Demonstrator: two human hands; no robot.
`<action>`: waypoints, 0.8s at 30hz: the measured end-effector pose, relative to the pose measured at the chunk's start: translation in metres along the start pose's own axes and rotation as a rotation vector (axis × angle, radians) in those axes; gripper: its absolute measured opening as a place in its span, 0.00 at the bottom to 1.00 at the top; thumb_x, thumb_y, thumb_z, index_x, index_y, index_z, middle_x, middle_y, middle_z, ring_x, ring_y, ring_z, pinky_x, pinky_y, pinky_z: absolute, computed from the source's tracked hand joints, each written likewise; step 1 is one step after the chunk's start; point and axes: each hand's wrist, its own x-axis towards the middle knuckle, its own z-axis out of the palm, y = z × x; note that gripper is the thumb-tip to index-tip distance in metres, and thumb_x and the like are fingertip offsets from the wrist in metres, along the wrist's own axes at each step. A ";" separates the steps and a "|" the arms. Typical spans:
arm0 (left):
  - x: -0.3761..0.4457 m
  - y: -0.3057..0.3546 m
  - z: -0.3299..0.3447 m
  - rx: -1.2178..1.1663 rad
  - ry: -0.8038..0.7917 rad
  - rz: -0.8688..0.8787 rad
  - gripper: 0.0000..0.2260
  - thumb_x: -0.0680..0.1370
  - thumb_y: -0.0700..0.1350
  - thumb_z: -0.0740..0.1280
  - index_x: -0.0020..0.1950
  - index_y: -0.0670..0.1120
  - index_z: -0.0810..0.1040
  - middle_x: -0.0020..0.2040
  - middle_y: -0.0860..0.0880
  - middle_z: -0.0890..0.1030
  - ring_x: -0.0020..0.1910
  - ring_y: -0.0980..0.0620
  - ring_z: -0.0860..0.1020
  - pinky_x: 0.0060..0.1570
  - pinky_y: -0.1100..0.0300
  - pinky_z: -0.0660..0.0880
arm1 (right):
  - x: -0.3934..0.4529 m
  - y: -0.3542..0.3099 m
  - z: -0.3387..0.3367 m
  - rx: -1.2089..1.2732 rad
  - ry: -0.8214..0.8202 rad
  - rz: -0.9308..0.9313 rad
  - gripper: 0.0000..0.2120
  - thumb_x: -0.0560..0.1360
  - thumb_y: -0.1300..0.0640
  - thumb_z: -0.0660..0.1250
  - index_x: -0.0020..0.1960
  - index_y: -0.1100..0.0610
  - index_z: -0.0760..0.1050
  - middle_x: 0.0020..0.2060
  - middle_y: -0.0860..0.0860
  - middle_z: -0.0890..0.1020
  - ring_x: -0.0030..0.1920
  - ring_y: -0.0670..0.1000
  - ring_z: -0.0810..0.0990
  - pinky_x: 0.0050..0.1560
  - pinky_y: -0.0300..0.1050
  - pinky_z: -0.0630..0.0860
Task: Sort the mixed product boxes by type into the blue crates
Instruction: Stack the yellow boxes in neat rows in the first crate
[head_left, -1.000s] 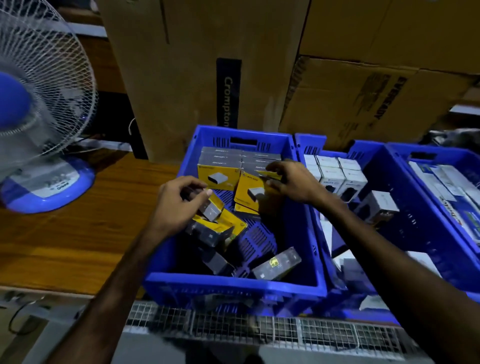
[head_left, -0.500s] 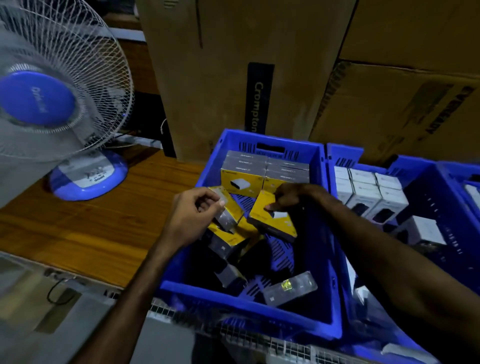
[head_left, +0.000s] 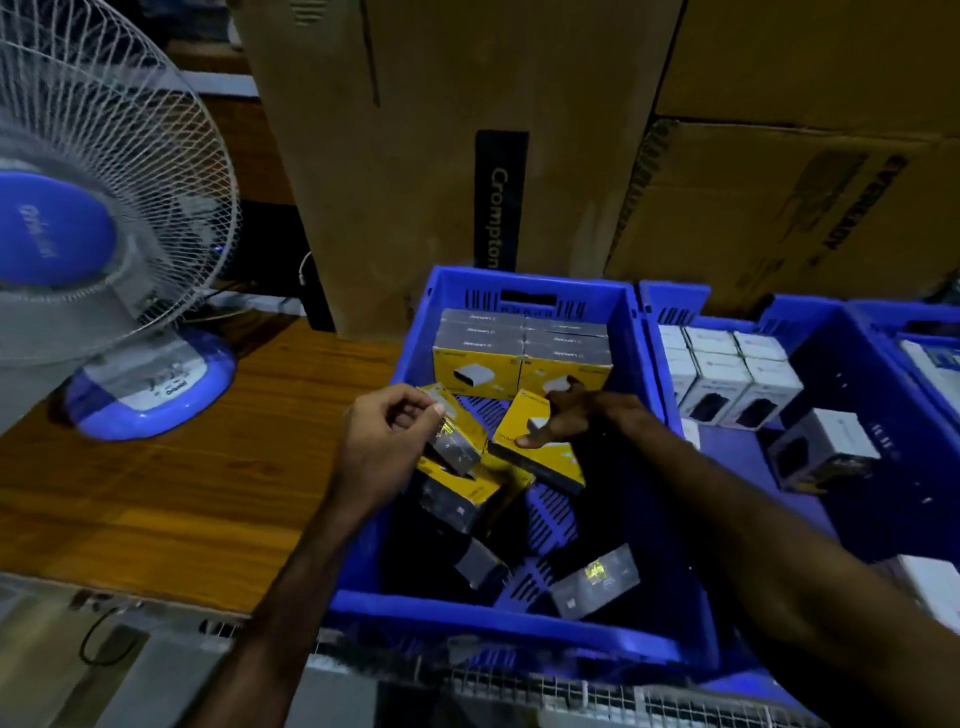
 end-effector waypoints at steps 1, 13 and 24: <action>0.001 -0.002 -0.002 -0.021 -0.010 0.004 0.05 0.79 0.46 0.73 0.44 0.48 0.84 0.39 0.41 0.83 0.39 0.41 0.81 0.39 0.43 0.80 | 0.000 0.000 0.003 -0.084 0.038 -0.036 0.39 0.73 0.30 0.68 0.73 0.55 0.69 0.76 0.54 0.66 0.74 0.57 0.70 0.57 0.47 0.72; 0.007 -0.014 0.003 -0.043 -0.108 0.078 0.11 0.74 0.53 0.71 0.39 0.46 0.81 0.29 0.53 0.77 0.29 0.56 0.73 0.30 0.56 0.72 | -0.039 -0.051 0.023 0.425 0.211 0.234 0.23 0.82 0.46 0.65 0.72 0.58 0.69 0.73 0.60 0.73 0.67 0.55 0.76 0.63 0.45 0.76; 0.009 -0.015 0.001 -0.006 -0.130 0.141 0.10 0.77 0.51 0.73 0.38 0.48 0.81 0.30 0.52 0.78 0.28 0.60 0.73 0.29 0.59 0.71 | -0.037 -0.047 0.035 0.234 0.068 0.117 0.57 0.56 0.20 0.72 0.73 0.53 0.63 0.73 0.53 0.69 0.70 0.58 0.72 0.68 0.59 0.73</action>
